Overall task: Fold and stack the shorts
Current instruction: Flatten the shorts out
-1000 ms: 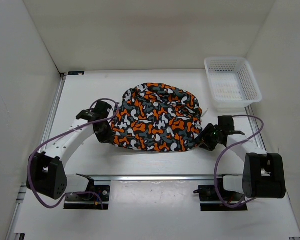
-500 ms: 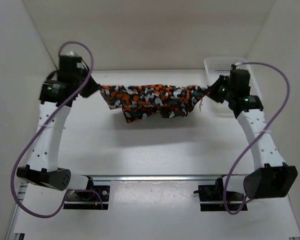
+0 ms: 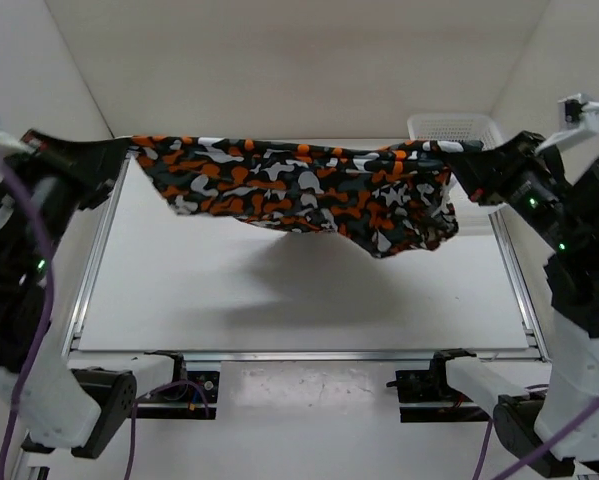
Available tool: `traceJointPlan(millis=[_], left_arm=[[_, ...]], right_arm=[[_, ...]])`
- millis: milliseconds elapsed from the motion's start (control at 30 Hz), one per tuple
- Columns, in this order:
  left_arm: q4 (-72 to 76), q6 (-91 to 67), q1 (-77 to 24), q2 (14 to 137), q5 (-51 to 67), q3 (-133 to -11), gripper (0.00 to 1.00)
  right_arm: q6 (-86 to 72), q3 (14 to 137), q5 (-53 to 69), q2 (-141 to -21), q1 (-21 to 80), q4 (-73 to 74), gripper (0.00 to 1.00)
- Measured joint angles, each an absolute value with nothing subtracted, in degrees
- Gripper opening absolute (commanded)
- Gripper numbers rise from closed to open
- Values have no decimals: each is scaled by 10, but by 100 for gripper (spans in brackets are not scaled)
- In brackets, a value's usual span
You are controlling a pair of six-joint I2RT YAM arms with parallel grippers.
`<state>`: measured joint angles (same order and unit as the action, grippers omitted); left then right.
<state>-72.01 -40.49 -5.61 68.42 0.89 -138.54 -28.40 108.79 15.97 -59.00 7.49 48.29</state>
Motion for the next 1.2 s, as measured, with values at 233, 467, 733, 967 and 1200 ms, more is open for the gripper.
traceJointPlan(millis=[233, 467, 733, 967, 1200], left_arm=[[-722, -398, -51, 625, 11, -1500, 10], [-716, -387, -43, 613, 16, -1506, 10], [-670, -366, -44, 714, 18, -1413, 10], [-620, -336, -46, 893, 16, -1346, 10], [-609, -318, -29, 1125, 16, -1383, 10]], right_arm=[[-282, 1183, 200, -550, 95, 532, 0], [-290, 1216, 205, -544, 95, 552, 0], [-290, 1068, 160, -554, 95, 513, 0], [-294, 888, 125, -700, 95, 405, 0], [-298, 875, 116, -933, 96, 324, 0]])
